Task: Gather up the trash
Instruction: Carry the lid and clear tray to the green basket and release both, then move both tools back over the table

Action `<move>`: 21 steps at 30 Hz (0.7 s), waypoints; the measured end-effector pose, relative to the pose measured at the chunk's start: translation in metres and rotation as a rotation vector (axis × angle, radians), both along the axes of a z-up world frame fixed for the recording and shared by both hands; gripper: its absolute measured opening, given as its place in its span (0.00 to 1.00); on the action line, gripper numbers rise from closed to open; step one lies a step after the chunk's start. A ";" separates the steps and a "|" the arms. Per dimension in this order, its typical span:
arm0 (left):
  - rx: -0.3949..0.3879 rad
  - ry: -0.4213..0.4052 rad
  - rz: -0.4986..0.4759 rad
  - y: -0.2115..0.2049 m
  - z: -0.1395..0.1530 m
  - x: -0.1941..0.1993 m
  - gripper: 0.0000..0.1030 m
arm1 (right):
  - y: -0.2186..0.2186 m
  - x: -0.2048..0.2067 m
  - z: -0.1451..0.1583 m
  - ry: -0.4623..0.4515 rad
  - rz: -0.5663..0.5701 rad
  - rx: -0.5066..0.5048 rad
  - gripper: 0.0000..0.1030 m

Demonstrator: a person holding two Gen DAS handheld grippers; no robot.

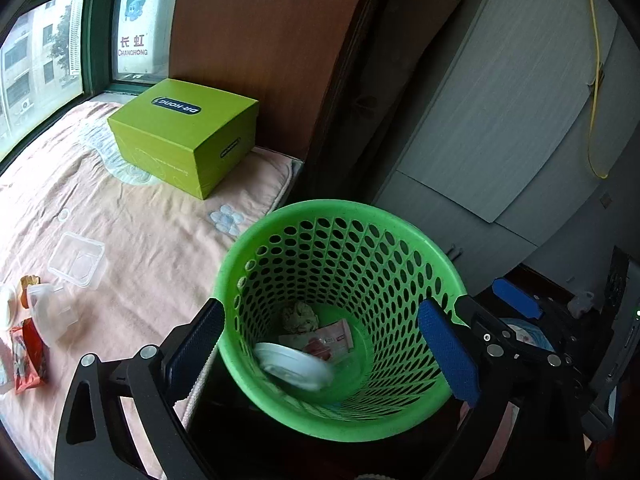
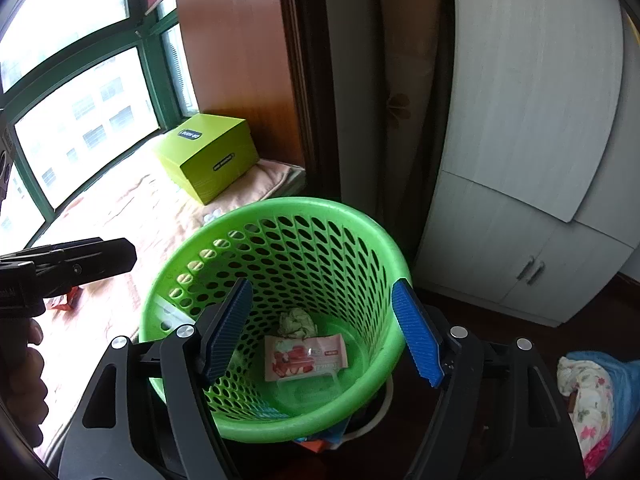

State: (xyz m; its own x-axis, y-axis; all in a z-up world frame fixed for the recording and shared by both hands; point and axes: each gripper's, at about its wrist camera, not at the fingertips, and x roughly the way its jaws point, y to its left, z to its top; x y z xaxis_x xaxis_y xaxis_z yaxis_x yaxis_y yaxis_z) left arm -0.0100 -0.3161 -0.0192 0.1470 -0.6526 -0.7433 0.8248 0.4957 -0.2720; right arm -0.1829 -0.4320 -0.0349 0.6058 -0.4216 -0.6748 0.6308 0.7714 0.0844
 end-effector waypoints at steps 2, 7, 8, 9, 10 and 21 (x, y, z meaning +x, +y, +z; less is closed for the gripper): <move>0.000 -0.004 0.011 0.005 0.001 0.003 0.91 | 0.002 0.002 0.001 -0.002 0.009 -0.003 0.72; 0.010 -0.027 0.070 0.028 0.003 0.013 0.91 | 0.010 0.011 0.003 -0.009 0.042 0.000 0.74; 0.017 -0.032 0.085 0.033 0.003 0.017 0.91 | 0.012 0.014 0.003 -0.010 0.050 0.000 0.75; 0.018 -0.033 0.100 0.039 0.003 0.020 0.91 | 0.015 0.017 0.003 -0.011 0.060 0.002 0.75; 0.019 -0.033 0.117 0.046 0.003 0.024 0.91 | 0.017 0.020 0.004 -0.012 0.071 0.003 0.75; 0.062 -0.059 0.341 0.129 -0.002 0.071 0.91 | 0.052 0.060 0.010 -0.022 0.194 -0.002 0.77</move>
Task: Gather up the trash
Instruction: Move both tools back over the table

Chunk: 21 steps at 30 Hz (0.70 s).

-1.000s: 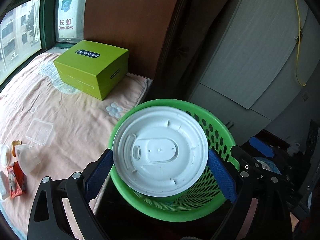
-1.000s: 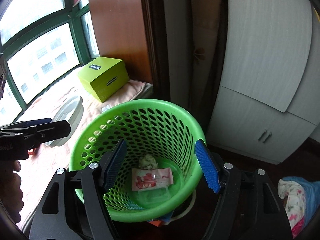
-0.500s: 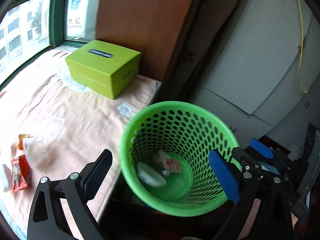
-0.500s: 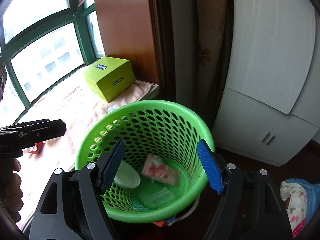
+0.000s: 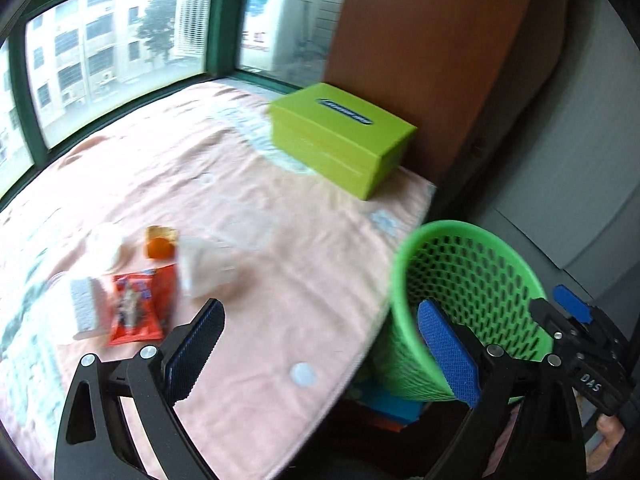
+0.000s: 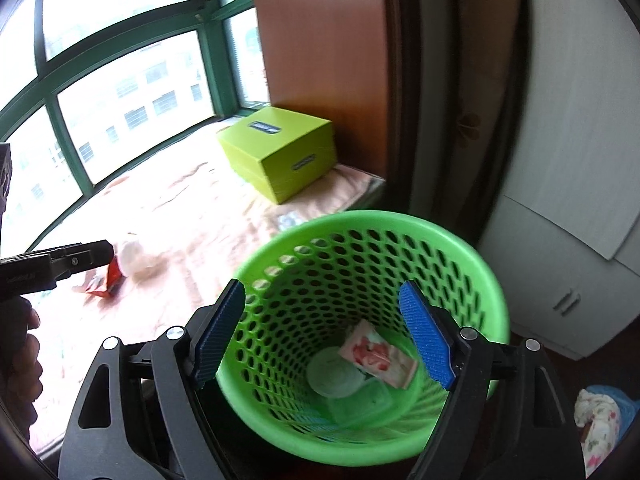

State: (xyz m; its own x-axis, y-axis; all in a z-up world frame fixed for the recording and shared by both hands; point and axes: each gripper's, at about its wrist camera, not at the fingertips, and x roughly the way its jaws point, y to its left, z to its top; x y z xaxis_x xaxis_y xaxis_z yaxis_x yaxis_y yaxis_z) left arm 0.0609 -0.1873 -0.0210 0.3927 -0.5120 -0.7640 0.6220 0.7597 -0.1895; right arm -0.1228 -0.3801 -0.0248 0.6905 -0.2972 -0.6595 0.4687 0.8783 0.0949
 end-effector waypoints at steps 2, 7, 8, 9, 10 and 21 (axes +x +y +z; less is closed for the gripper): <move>0.013 -0.006 0.050 0.017 -0.002 0.010 0.91 | 0.007 0.009 0.001 0.000 0.023 -0.002 0.77; 0.051 -0.013 0.186 0.063 -0.010 0.038 0.91 | 0.026 0.031 0.001 0.002 0.085 -0.004 0.77; 0.057 -0.012 0.213 0.072 -0.012 0.045 0.91 | 0.030 0.035 0.001 0.001 0.096 -0.005 0.77; 0.062 -0.008 0.242 0.081 -0.015 0.051 0.91 | 0.034 0.038 0.002 0.000 0.108 -0.006 0.77; 0.068 -0.005 0.269 0.092 -0.018 0.057 0.91 | 0.038 0.042 0.002 -0.001 0.118 -0.006 0.77; 0.179 0.029 0.441 0.139 -0.060 0.110 0.91 | 0.066 0.074 -0.009 0.028 0.201 0.009 0.77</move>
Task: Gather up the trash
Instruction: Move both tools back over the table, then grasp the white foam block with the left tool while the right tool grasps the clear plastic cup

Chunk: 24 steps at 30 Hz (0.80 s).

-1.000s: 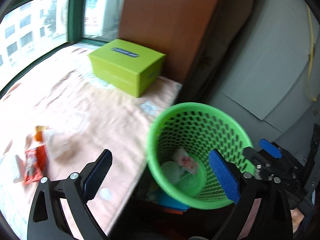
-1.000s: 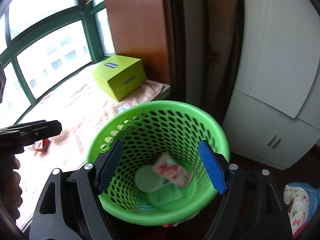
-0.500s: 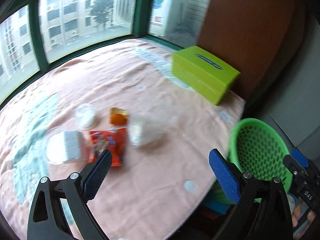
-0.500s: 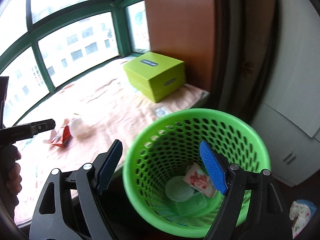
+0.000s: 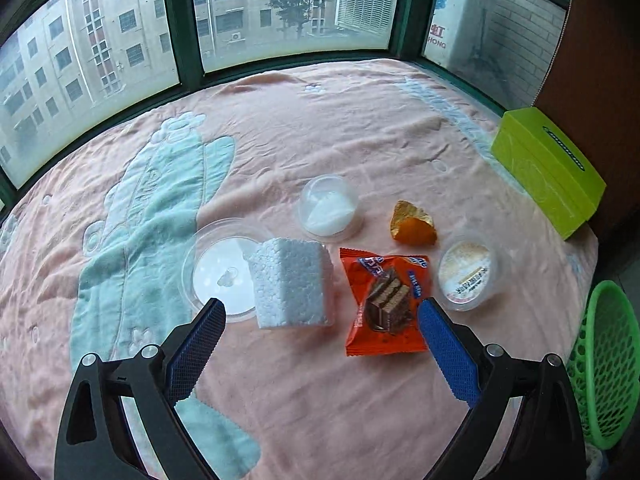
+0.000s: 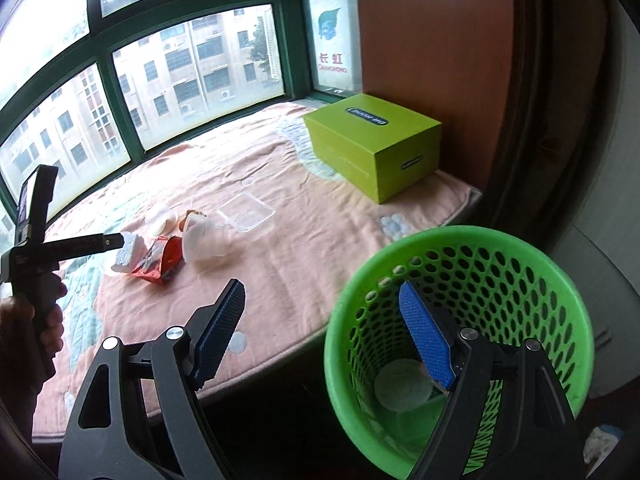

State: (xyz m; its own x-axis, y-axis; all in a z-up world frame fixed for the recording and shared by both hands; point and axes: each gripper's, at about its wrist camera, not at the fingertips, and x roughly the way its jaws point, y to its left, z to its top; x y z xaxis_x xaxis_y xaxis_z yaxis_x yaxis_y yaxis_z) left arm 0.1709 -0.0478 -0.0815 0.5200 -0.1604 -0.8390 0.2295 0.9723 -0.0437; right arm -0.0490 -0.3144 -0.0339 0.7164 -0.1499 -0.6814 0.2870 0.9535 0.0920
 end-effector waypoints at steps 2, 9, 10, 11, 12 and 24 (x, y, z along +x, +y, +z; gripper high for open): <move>0.014 0.007 0.012 0.001 -0.007 0.005 0.91 | 0.004 0.003 -0.001 0.003 0.009 -0.002 0.77; 0.028 0.042 0.021 -0.002 -0.023 0.023 0.82 | 0.011 0.017 -0.006 0.019 0.028 0.007 0.77; 0.029 0.046 0.020 -0.003 -0.025 0.026 0.82 | 0.013 0.019 -0.007 0.022 0.033 0.007 0.77; 0.031 0.049 0.021 -0.004 -0.027 0.027 0.81 | 0.014 0.020 -0.008 0.025 0.038 0.007 0.77; 0.030 0.051 0.022 -0.005 -0.028 0.028 0.81 | 0.016 0.022 -0.008 0.028 0.044 0.006 0.77; -0.020 0.091 0.018 0.000 -0.037 0.034 0.47 | 0.036 0.045 -0.016 0.050 0.107 0.010 0.77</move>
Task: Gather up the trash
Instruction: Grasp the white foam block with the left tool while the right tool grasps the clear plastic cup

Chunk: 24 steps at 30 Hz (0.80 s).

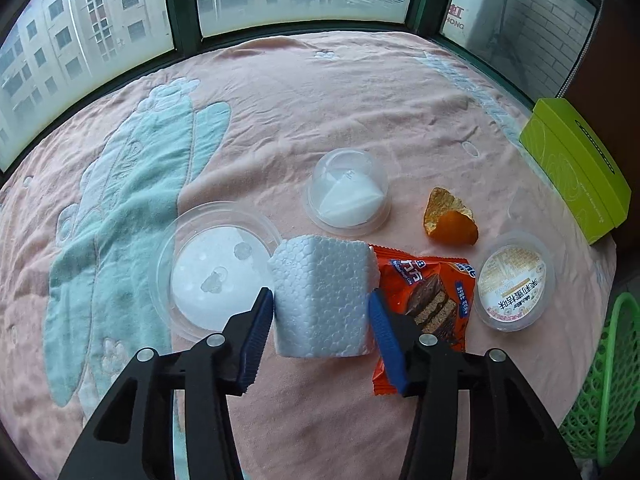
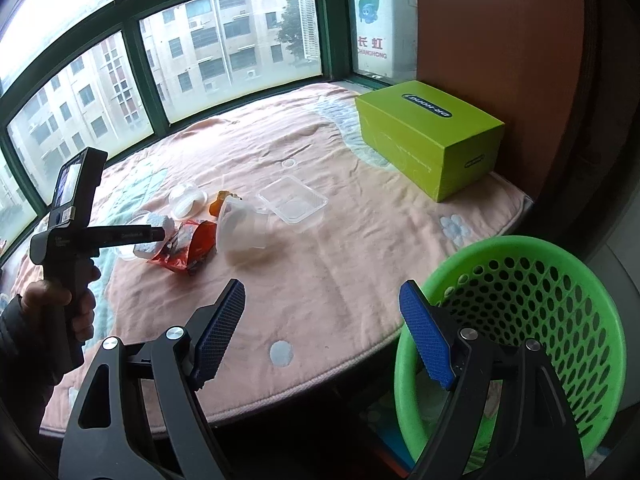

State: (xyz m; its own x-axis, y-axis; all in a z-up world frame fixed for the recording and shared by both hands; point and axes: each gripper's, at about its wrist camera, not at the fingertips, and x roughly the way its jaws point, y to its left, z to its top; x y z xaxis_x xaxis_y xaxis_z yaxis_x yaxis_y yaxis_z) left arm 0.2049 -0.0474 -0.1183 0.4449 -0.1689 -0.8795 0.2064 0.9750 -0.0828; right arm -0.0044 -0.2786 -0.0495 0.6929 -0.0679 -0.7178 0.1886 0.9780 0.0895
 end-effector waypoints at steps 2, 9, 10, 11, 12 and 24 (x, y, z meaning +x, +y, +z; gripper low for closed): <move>-0.007 -0.011 0.000 0.003 0.003 -0.002 0.46 | 0.002 0.006 -0.002 0.005 0.016 0.015 0.77; -0.039 -0.034 0.009 0.016 0.020 -0.012 0.46 | 0.011 0.030 -0.012 0.021 0.061 0.071 0.77; -0.047 -0.038 0.012 0.019 0.023 -0.013 0.46 | 0.012 0.035 -0.014 0.026 0.066 0.082 0.77; -0.051 -0.043 0.013 0.021 0.026 -0.015 0.46 | 0.013 0.040 -0.016 0.029 0.073 0.095 0.77; -0.054 -0.050 0.013 0.023 0.029 -0.017 0.46 | 0.014 0.045 -0.019 0.036 0.077 0.105 0.77; -0.108 -0.071 0.037 0.048 0.049 -0.035 0.46 | 0.022 0.104 -0.049 0.077 0.123 0.254 0.71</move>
State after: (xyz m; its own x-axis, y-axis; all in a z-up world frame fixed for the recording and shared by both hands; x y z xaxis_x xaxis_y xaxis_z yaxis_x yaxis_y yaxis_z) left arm 0.1701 0.0009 -0.0691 0.5134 -0.2435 -0.8229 0.1795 0.9682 -0.1745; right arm 0.1000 -0.2564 -0.0985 0.6272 0.2019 -0.7522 0.0855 0.9421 0.3242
